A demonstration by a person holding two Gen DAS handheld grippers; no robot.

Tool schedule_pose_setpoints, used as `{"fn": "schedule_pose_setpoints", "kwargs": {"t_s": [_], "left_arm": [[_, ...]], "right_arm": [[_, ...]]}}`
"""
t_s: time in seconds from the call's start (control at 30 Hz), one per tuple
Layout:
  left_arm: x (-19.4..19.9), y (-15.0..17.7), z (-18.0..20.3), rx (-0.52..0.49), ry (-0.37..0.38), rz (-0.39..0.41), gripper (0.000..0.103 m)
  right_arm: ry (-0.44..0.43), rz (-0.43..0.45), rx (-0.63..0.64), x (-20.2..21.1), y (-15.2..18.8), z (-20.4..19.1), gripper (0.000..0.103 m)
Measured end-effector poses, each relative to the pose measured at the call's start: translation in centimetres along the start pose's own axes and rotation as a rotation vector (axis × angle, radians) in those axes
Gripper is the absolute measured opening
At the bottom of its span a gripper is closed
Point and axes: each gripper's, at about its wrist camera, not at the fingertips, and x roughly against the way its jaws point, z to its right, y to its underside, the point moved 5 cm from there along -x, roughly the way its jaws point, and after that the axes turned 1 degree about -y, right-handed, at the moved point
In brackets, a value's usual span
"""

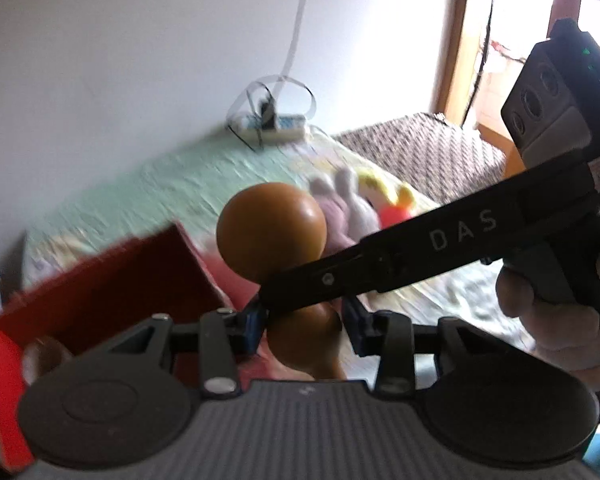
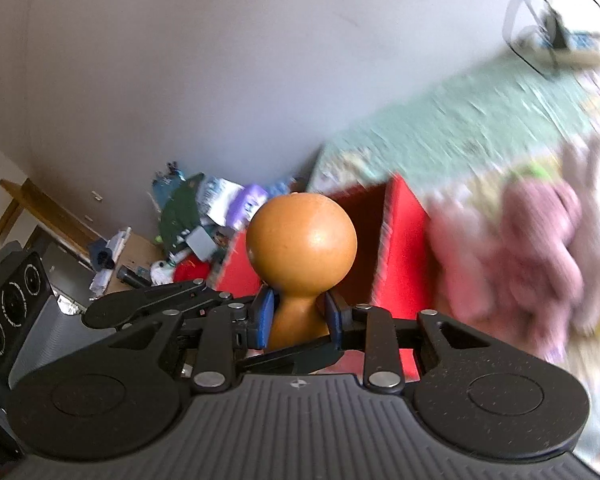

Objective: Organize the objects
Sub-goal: 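Carry the gourd with the right gripper over the red box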

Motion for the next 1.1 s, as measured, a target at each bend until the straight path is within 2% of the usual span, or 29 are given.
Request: {"fn": "schedule_pose_setpoints", "kwargs": {"t_s": [0.2, 0.4, 0.6, 0.83, 1.1], "left_arm": [[1.8, -2.8, -5.3, 0.002, -0.067, 0.047, 0.041], [1.8, -3.4, -11.0, 0.012, -0.116, 0.026, 0.042], [-1.3, -1.0, -15.4, 0.049, -0.118, -0.066, 0.042], [-5.1, 3.1, -19.2, 0.104, -0.084, -0.18, 0.042], [-8.2, 6.3, -20.5, 0.12, -0.08, -0.299, 0.042]], "right_arm": [[-0.032, 0.004, 0.05, -3.4, -3.8, -3.5, 0.03], [-0.037, -0.048, 0.045, -8.1, -5.4, -4.9, 0.03], [0.009, -0.133, 0.012, -13.0, -4.2, -4.3, 0.03], [0.057, -0.235, -0.046, -17.6, -1.9, -2.6, 0.03], [0.096, -0.324, -0.109, -21.1, -0.5, -0.6, 0.03]]}}
